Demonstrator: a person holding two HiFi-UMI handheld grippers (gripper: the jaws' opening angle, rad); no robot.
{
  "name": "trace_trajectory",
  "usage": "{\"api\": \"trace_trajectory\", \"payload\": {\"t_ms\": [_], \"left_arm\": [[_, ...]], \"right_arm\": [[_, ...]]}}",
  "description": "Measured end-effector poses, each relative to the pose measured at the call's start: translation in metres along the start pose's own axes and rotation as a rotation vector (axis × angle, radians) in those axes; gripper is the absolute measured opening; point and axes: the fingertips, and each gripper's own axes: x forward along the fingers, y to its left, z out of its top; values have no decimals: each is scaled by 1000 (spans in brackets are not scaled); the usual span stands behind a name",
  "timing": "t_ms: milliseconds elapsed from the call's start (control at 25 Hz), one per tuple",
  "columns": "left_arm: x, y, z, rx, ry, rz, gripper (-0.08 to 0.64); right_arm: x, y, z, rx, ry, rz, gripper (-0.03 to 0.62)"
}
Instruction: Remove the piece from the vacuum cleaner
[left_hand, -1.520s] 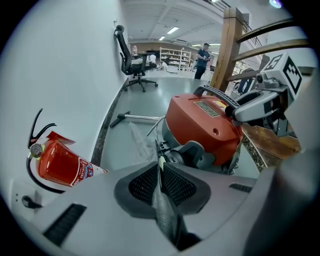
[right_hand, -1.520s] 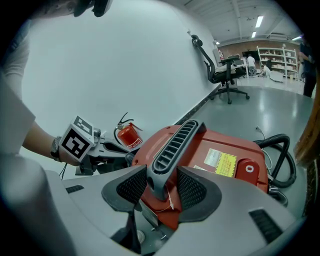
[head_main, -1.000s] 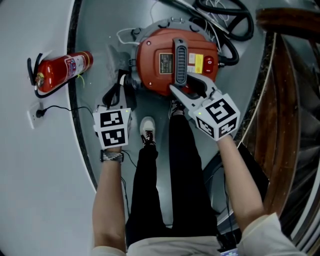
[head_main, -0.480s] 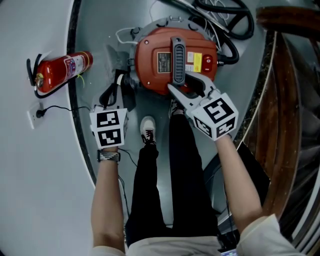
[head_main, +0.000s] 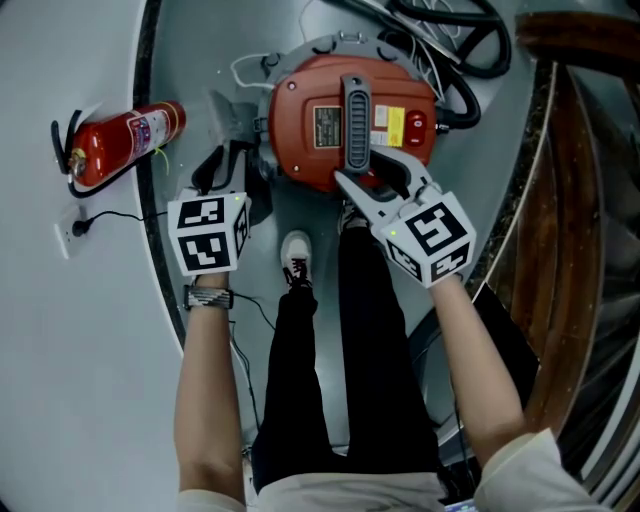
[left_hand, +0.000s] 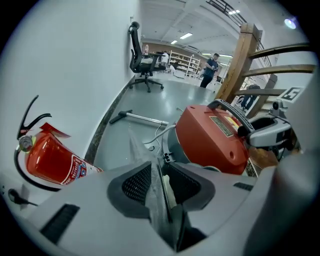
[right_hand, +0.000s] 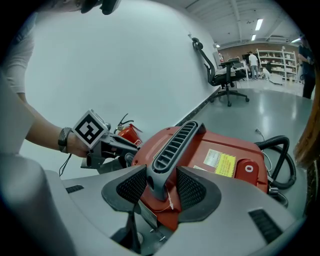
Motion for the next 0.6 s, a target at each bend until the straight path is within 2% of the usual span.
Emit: {"api": "trace_trajectory", "payload": {"t_ms": [200,440,600], "left_arm": [[9,2,-5,-22,51,-4,65],[8,0,-4,-29,30,17,32],[4,4,-6,-87,23,41,29]], "right_arm": [[0,0,0,-7,3,9,189],[0,0,1,-14,14,20,189],[1,1,0,-21,10,13,189]]}}
